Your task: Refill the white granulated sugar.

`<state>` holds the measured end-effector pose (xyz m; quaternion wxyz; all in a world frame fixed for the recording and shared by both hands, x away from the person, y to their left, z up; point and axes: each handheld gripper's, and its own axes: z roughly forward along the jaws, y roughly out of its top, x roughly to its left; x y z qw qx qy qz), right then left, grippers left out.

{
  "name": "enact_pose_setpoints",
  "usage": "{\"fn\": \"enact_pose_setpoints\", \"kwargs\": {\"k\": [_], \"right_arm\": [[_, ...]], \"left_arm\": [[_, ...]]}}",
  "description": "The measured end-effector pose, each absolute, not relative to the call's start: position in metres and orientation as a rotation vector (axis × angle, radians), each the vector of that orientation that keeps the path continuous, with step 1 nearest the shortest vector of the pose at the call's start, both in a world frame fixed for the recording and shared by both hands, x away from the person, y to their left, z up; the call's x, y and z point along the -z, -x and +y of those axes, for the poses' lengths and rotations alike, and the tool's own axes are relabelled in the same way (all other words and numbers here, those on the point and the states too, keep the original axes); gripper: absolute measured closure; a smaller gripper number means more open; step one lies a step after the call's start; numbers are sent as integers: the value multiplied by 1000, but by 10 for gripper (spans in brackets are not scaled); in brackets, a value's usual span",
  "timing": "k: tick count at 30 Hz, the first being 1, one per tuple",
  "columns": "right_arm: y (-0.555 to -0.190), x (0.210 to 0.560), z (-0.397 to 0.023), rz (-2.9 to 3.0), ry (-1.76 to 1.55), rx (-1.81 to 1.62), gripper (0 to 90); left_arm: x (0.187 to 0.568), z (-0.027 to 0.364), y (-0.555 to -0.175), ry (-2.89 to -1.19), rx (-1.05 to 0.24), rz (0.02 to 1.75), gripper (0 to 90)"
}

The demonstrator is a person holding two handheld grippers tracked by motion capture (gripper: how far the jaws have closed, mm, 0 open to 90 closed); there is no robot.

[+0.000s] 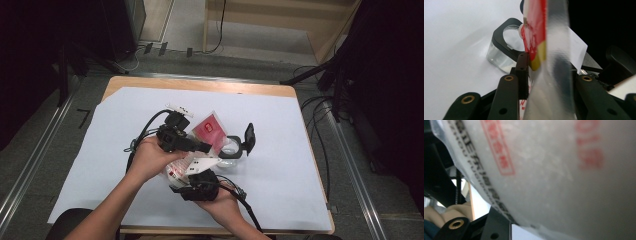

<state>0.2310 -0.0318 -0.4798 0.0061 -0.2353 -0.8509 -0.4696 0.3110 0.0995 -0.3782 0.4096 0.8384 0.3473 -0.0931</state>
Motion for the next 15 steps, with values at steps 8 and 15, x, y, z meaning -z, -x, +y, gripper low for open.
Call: {"fn": "enact_pose_setpoints", "kwargs": {"k": [8,15], "right_arm": [[-234,478,-38,-2602,758,1503,621],[-231,476,-34,-2697,744,1487,594]], "left_arm": [[382,101,-314,-2037,354,900,662],[384,101,-318,-2028,373,955,659]]}}
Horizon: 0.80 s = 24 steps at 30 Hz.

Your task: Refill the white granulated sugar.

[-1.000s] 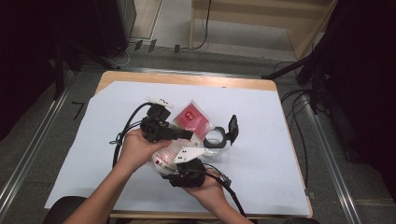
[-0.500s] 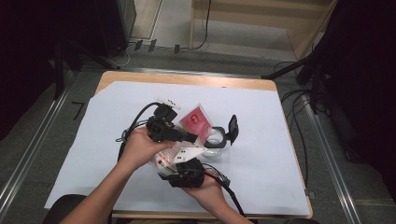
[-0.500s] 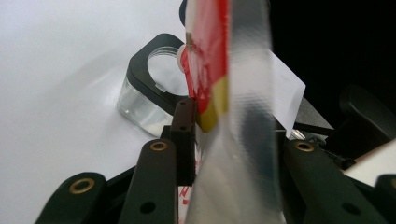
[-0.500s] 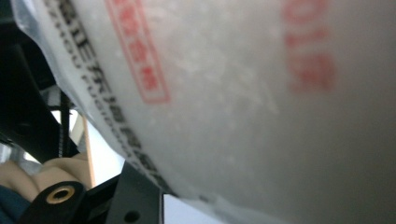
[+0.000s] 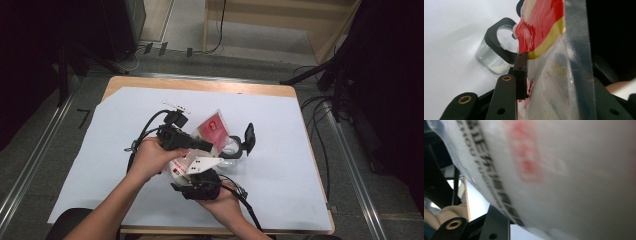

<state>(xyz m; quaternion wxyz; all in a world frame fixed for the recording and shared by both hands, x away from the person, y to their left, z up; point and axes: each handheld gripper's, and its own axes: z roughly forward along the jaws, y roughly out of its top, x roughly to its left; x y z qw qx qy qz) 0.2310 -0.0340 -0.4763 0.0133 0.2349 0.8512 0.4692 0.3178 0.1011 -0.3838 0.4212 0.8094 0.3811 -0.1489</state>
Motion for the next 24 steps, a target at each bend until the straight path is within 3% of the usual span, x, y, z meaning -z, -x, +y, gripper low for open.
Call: {"fn": "enact_pose_setpoints", "kwargs": {"k": [13,24], "right_arm": [[-232,459,-36,2620,-682,-1433,599],[-239,463,-33,2629,-785,-1514,608]], "left_arm": [[364,86,-329,-2080,388,966,647],[363,88,-326,-2105,321,955,611]]}}
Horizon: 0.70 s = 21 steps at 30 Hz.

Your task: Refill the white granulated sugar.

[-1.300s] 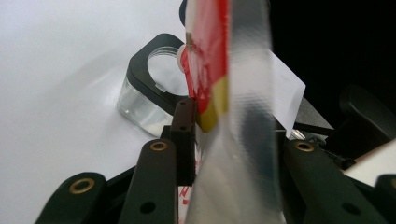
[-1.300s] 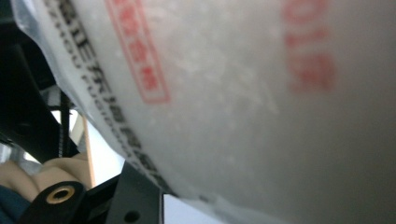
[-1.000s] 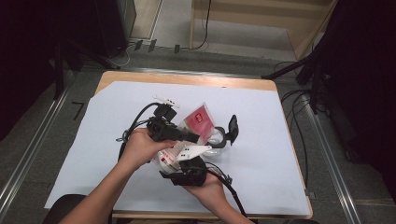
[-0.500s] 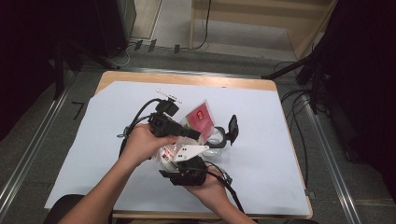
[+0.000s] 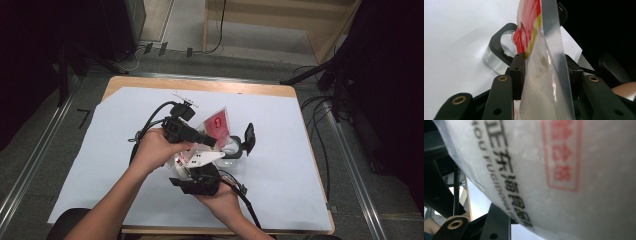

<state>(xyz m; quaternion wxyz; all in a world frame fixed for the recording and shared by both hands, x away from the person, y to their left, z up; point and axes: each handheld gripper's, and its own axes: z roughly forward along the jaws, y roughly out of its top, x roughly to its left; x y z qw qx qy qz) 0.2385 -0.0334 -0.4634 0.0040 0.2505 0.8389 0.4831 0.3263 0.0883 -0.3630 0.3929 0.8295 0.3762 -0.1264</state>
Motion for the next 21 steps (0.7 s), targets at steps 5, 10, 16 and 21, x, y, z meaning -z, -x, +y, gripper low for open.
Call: {"fn": "enact_pose_setpoints", "kwargs": {"k": [5,10,16,21], "right_arm": [[-238,462,-35,2624,-805,-1554,609],[-239,463,-36,2631,-818,-1576,610],[-240,464,-36,2629,-832,-1586,611],[-239,463,-36,2624,-845,-1570,611]], "left_arm": [[360,90,-322,-2106,297,937,592],[359,89,-319,-2107,283,941,581],[358,91,-317,-2121,271,942,584],[356,93,-313,-2125,262,954,592]]}}
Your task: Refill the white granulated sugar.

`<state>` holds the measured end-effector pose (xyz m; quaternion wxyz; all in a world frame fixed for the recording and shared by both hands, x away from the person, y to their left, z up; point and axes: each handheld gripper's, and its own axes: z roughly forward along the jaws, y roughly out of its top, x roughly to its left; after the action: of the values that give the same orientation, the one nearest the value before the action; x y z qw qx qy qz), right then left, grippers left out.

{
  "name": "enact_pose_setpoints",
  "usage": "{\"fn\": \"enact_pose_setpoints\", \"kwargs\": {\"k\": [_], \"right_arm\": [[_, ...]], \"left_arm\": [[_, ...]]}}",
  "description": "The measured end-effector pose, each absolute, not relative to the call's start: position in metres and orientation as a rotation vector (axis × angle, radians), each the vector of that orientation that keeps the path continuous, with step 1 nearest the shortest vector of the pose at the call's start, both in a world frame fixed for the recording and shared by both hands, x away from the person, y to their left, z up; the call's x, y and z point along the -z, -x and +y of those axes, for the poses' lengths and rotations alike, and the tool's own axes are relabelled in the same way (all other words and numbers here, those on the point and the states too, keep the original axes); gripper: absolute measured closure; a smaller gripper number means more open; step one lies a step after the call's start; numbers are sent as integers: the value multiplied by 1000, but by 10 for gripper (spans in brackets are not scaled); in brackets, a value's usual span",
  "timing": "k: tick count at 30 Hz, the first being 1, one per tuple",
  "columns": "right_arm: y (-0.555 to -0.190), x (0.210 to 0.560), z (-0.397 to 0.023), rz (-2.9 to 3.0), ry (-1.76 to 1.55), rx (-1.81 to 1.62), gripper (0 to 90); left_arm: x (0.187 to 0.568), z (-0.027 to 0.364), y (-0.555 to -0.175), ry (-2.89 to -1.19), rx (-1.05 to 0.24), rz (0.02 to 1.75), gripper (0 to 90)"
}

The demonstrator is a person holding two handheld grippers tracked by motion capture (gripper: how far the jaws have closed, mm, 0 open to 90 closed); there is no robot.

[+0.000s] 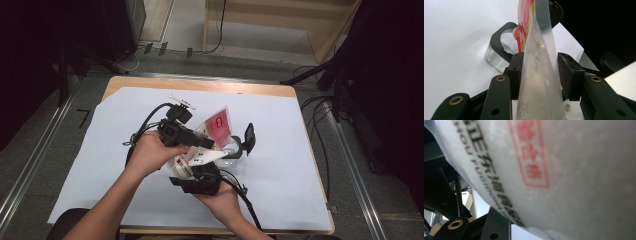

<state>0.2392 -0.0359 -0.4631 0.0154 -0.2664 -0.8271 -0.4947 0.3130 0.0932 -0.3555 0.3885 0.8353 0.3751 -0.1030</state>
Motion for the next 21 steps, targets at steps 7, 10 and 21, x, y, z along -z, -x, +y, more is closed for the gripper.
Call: {"fn": "enact_pose_setpoints", "kwargs": {"k": [7,10,21], "right_arm": [[-239,464,-35,-2576,820,1531,611],[-235,461,-33,-2612,783,1544,611],[-231,458,-30,-2715,790,1522,610]], "left_arm": [[356,95,-311,-2145,239,976,674],[357,95,-312,-2132,261,992,765],[357,89,-318,-2112,279,1031,747]]}}
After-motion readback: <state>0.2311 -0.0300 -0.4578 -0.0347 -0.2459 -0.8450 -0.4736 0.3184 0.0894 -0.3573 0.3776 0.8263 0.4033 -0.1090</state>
